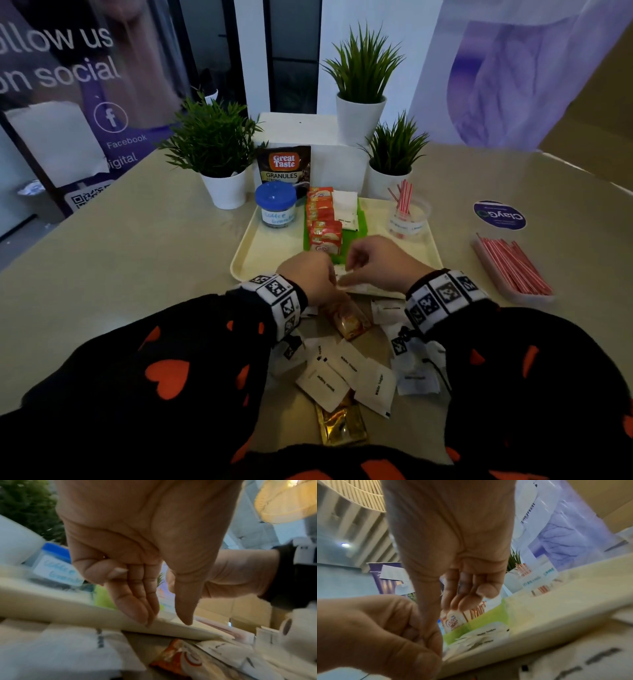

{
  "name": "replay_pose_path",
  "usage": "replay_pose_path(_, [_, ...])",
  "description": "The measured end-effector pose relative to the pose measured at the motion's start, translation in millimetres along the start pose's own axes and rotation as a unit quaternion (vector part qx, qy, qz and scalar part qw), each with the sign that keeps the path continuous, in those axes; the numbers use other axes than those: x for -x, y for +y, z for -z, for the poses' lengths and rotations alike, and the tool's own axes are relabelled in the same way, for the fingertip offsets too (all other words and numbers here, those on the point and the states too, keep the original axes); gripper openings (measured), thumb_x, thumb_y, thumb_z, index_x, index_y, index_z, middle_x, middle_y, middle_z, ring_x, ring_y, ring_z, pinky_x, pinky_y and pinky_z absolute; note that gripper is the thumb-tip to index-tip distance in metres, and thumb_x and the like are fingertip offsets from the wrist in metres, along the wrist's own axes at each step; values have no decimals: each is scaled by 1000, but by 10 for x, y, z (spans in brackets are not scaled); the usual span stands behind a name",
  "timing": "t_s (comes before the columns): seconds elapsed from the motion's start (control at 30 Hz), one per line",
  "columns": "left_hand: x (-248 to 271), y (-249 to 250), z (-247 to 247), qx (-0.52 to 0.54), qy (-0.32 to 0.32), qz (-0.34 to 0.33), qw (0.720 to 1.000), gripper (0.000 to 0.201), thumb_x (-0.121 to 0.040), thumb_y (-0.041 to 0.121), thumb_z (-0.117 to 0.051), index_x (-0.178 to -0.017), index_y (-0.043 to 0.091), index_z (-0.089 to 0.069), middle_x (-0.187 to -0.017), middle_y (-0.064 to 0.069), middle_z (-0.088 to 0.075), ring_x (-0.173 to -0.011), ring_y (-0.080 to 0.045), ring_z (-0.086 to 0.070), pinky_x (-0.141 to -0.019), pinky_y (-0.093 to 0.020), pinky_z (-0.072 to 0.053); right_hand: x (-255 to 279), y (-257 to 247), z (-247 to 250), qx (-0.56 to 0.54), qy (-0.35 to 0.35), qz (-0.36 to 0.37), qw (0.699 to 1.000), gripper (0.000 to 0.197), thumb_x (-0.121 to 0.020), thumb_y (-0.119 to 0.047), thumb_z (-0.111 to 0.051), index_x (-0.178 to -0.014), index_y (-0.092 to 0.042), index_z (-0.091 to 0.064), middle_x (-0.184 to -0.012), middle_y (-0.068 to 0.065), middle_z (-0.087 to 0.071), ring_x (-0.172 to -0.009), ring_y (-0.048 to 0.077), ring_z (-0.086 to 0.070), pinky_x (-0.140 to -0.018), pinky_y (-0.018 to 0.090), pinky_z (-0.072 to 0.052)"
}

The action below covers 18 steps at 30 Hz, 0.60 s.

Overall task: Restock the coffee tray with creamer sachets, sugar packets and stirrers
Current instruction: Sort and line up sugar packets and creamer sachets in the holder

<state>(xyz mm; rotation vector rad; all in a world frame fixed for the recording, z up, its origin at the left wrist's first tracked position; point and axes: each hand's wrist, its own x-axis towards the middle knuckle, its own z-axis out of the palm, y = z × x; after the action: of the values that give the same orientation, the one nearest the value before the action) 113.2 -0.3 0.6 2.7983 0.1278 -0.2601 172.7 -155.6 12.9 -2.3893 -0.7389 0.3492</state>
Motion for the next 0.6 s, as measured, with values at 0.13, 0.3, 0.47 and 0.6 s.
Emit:
replay_pose_path(0.13, [72,196,-57,-123,7,-27,992,30,-77,46,-74,-88,18,-71,-79,0,-64,-75,-22,-63,-68,-31,-54,286,-73,12,117,-148,50,981,13,-77,-20,-82,-81,-20,-69,-74,-9,-63,-70,9,-57,-67,28,-48])
replay_pose_path(0.3, [169,272,-136,-151,28,-52,987,15,-87,23,-63,-99,17,-72,-97,-6,-67,-93,-30,-66,-72,-33,-48,644,-181,-44,163,-236,83,954,23,-76,-29,-86,-90,-19,-69,-81,-11,-62,-73,2,-55,-64,22,-44])
replay_pose_path(0.47, [205,227,-172,-62,-9,-62,996,22,-81,20,-75,-103,20,-72,-107,-3,-69,-100,-25,-65,-83,-31,-53,995,-353,-190,171,-310,135,925,35,-77,-33,-86,-107,-25,-70,-96,-6,-67,-83,9,-62,-67,22,-51])
replay_pose_path(0.6, [234,134,-164,-6,-19,-58,998,33,-79,24,-83,-111,20,-72,-108,1,-68,-100,-18,-64,-84,-27,-50,1139,-437,-336,217,-345,180,895,62,-72,-37,-88,-128,-38,-60,-119,-6,-58,-103,14,-55,-80,34,-52])
